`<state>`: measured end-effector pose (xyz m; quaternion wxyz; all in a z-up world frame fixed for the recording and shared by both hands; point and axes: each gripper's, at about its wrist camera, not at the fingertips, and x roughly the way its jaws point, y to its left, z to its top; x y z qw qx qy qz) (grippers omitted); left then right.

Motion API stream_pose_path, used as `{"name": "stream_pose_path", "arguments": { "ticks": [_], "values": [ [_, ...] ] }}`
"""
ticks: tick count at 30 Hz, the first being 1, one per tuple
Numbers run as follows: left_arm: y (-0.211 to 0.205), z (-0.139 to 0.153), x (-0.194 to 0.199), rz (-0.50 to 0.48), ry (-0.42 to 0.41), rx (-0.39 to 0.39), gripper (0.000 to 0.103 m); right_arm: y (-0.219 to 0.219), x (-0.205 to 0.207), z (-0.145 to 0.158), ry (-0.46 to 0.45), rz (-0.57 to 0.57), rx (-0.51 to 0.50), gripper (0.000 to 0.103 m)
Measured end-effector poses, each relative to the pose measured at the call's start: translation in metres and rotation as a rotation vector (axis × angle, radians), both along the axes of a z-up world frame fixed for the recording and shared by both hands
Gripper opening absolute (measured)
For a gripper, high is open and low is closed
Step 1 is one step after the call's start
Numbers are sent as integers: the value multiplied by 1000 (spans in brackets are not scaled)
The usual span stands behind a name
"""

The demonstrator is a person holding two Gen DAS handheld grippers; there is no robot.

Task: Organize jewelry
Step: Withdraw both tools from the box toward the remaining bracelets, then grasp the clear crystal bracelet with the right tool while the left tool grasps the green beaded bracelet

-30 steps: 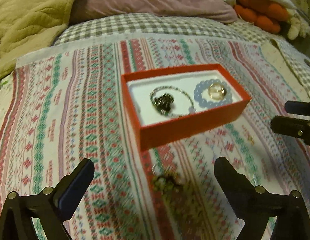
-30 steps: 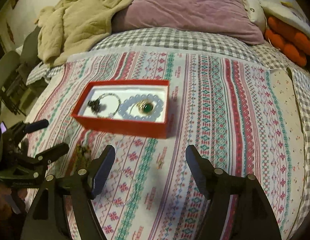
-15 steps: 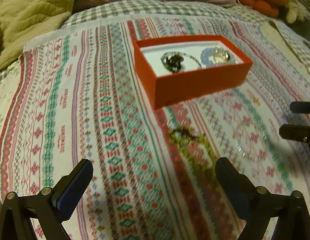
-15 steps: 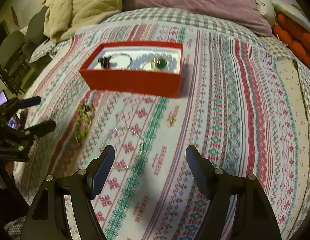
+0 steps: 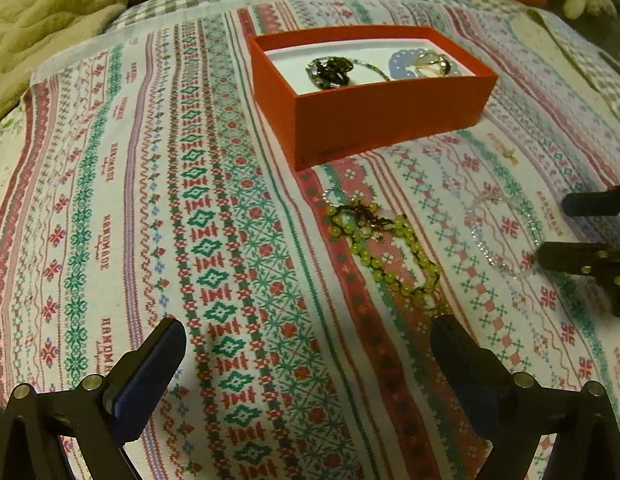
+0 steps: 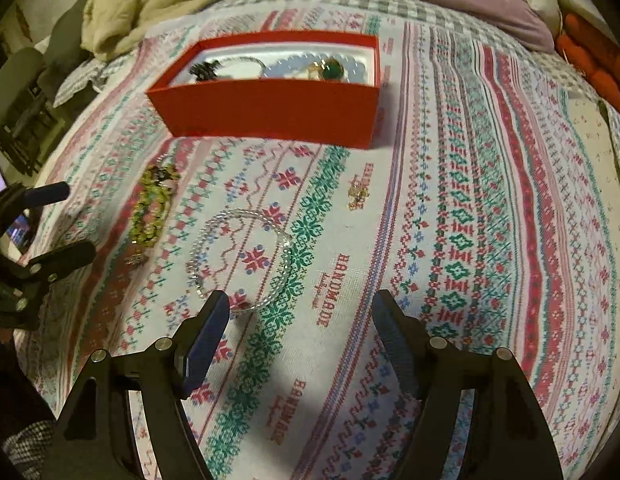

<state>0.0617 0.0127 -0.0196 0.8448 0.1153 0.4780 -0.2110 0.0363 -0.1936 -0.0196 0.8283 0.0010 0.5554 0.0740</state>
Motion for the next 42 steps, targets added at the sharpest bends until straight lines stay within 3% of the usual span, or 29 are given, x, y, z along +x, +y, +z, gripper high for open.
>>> {"name": "stream_pose_path", "arguments": {
  "ticks": [6,9,17,20,31,34,36,42],
  "values": [
    [1,-4,1,-4,22,-1,101,13,9,-6,-7,-5,-80,76],
    [1,-5,1,-4,30,-2,101,21,11,-8,-15,9,-135,71],
    [-4,-9,5,-27,53,-39,100,35,10,-8,-26,77,-111,14],
    [-8,-8,5,-39,42,-46,97,39,9,-8,-19,107,-105,4],
    [-15,-4,16,-30,83,-143,75,27,6,-1,-17,64,-110,3],
    [-14,1,17,-30,86,-191,59,21,5,1,-17,48,-104,3],
    [-16,4,17,-44,87,-210,51,17,5,2,-12,37,-93,3],
    [-39,6,12,-134,70,-205,41,17,4,3,-13,36,-90,3]
  ]
}}
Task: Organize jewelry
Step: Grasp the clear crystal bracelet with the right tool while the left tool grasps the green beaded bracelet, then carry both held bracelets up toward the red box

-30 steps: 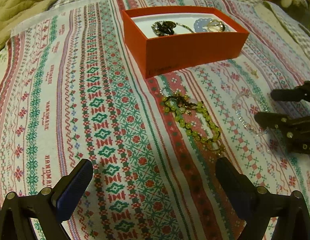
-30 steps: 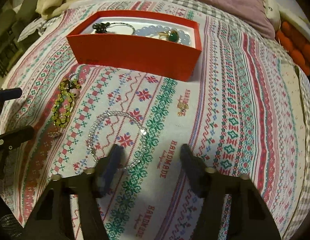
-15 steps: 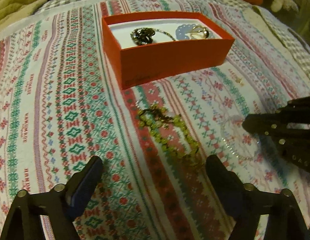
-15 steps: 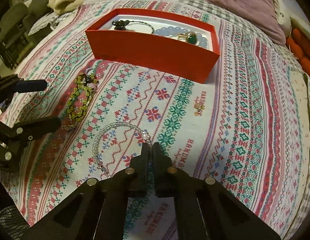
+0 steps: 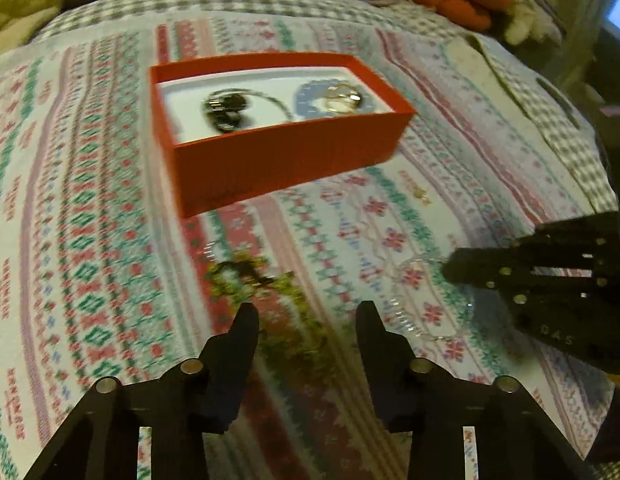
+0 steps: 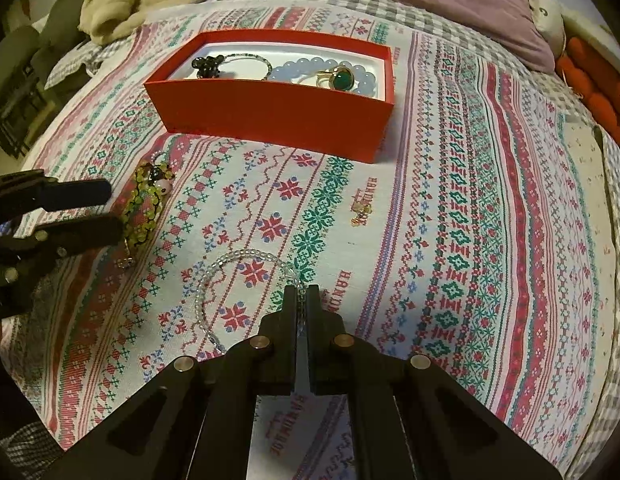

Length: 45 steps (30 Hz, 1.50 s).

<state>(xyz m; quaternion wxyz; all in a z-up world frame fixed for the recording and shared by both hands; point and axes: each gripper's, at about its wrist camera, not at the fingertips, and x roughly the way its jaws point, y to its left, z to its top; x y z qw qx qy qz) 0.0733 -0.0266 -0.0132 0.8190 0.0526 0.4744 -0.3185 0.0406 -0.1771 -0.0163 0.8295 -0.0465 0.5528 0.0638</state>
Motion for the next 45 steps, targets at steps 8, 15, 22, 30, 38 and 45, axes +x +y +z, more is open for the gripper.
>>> {"name": "stream_pose_path", "arguments": {
  "ticks": [8,15,22,30,38,45],
  "values": [
    [-16,-19,16,29,63,76,33,2,-1,1,-1,7,0,4],
    [-20,-23,20,60,91,79,5,-2,-1,0,4,3,-2,4],
    [-7,-4,17,55,101,31,1,0,-1,9,-14,7,8,4],
    [16,23,20,73,120,-78,1,1,-1,34,-67,-4,40,3],
    [23,42,20,93,102,-125,1,-3,2,59,-118,-24,71,4],
    [24,61,18,96,51,-141,1,1,6,82,-170,-22,102,4]
  ]
}}
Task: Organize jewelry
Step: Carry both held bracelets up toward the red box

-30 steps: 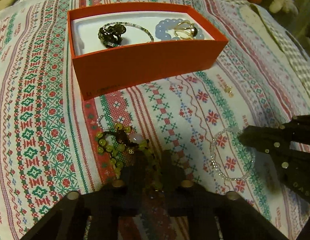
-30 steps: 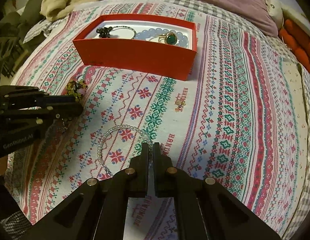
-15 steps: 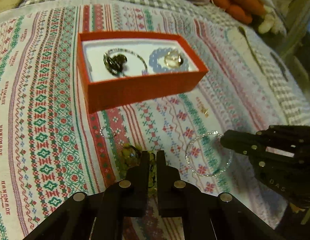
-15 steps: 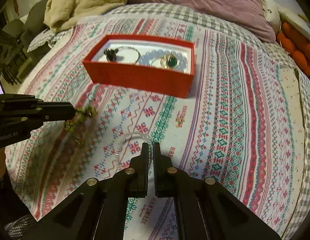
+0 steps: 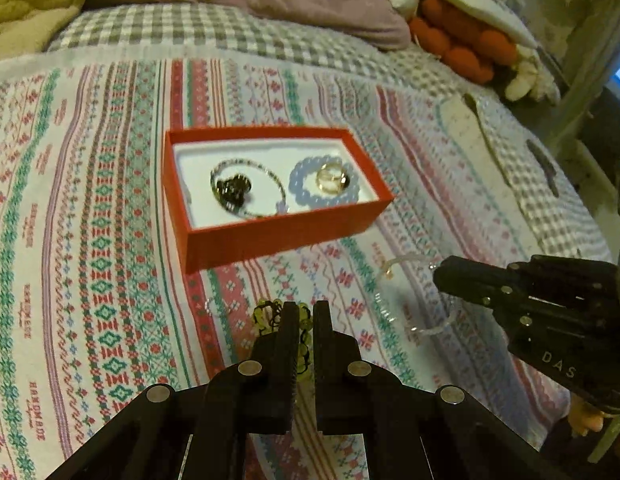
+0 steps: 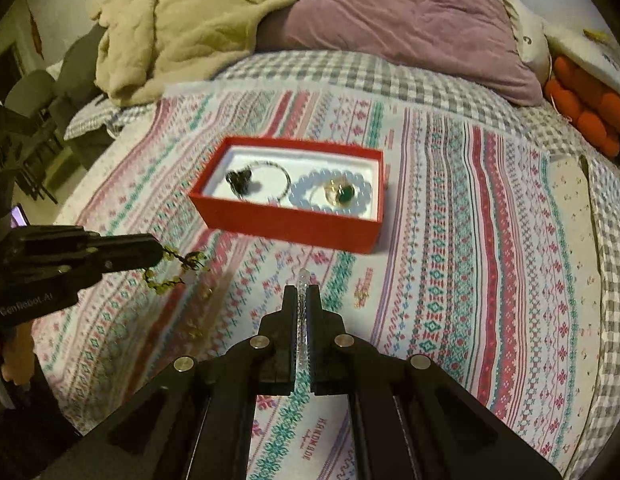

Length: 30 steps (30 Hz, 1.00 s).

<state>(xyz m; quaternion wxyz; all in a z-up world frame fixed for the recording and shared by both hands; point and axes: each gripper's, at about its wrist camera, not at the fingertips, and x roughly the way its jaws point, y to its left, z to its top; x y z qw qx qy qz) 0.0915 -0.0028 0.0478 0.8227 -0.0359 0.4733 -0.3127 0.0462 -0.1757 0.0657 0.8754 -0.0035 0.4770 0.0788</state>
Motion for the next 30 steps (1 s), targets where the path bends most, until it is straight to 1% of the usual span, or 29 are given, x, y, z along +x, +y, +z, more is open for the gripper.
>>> {"name": "stream_pose_path", "arguments": {
  "ticks": [11,18,20,23,25,27,30],
  "values": [
    [-11,15,18,37,-44,-22,1,2,19,22,-41,-21,49,4],
    [-17,18,48,74,-30,-84,1,-5,41,30,-65,-62,87,4],
    [-20,16,59,78,-16,-113,1,-8,48,31,-70,-75,101,4],
    [-24,8,76,81,31,-178,1,-11,59,31,-78,-93,110,4],
    [-27,3,83,81,41,-198,1,-14,66,30,-81,-102,116,4],
    [-30,-3,89,92,43,-197,1,-15,72,28,-84,-107,121,4],
    [-28,-14,97,127,44,-158,1,-15,80,24,-80,-103,128,4]
  ]
}}
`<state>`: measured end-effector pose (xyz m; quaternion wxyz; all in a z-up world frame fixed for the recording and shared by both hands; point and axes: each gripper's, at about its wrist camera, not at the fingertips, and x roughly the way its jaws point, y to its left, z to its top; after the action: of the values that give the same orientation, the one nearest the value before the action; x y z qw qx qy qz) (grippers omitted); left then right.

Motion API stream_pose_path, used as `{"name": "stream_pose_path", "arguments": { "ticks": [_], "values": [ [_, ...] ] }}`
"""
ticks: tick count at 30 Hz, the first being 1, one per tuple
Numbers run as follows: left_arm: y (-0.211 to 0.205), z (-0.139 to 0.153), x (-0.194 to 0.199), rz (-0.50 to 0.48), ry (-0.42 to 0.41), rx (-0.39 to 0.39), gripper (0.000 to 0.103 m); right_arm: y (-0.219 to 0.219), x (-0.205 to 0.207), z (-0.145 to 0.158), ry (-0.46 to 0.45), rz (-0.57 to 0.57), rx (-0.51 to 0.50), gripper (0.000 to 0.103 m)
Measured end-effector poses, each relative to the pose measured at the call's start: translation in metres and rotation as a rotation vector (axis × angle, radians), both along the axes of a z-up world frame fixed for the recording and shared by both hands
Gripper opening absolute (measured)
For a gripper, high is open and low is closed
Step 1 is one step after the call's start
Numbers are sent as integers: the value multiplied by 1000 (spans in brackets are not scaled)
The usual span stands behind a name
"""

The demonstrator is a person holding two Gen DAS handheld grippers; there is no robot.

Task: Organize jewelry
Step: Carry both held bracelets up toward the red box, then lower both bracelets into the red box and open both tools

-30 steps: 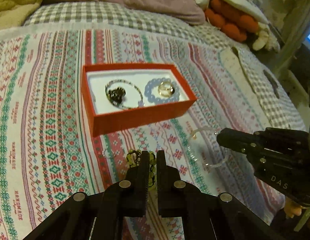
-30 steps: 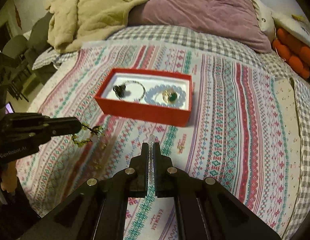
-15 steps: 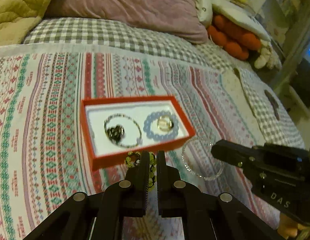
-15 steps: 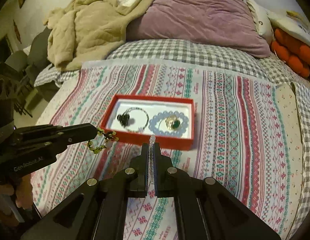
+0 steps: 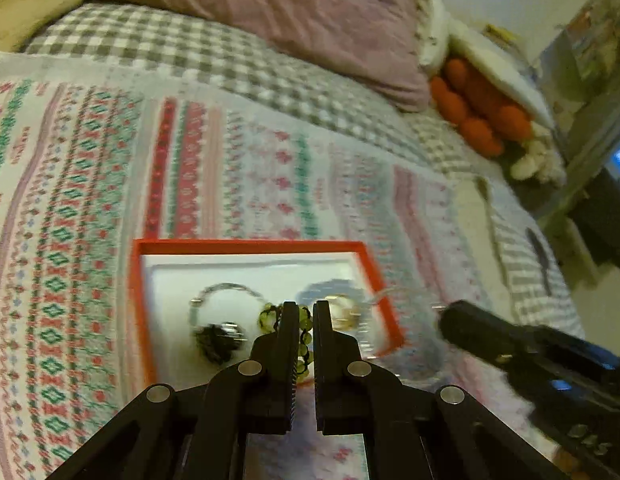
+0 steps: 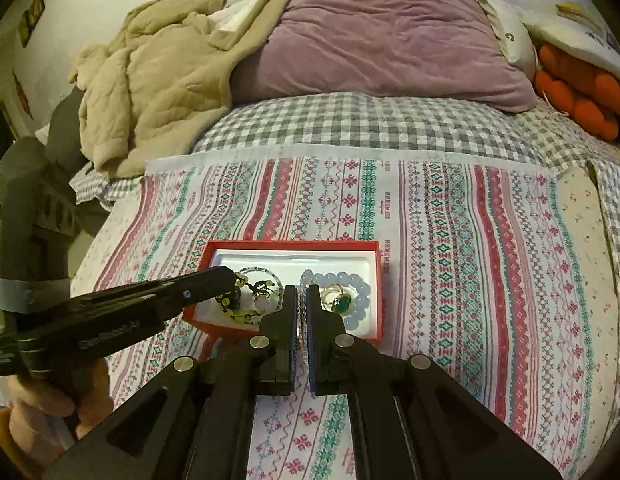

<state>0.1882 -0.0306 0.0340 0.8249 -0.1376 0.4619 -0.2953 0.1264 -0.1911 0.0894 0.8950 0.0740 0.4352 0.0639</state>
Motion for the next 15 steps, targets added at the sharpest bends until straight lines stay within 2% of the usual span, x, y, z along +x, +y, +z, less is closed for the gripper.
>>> {"name": "stream_pose_path", "arguments": {
  "ticks": [9,15],
  "values": [
    [14,-16,10,85,-32,122,1,22,19,-6,-19,103,40,4],
    [11,-20,11,90,-63,190,1,12,35,-29,19,51,5,4]
  ]
}}
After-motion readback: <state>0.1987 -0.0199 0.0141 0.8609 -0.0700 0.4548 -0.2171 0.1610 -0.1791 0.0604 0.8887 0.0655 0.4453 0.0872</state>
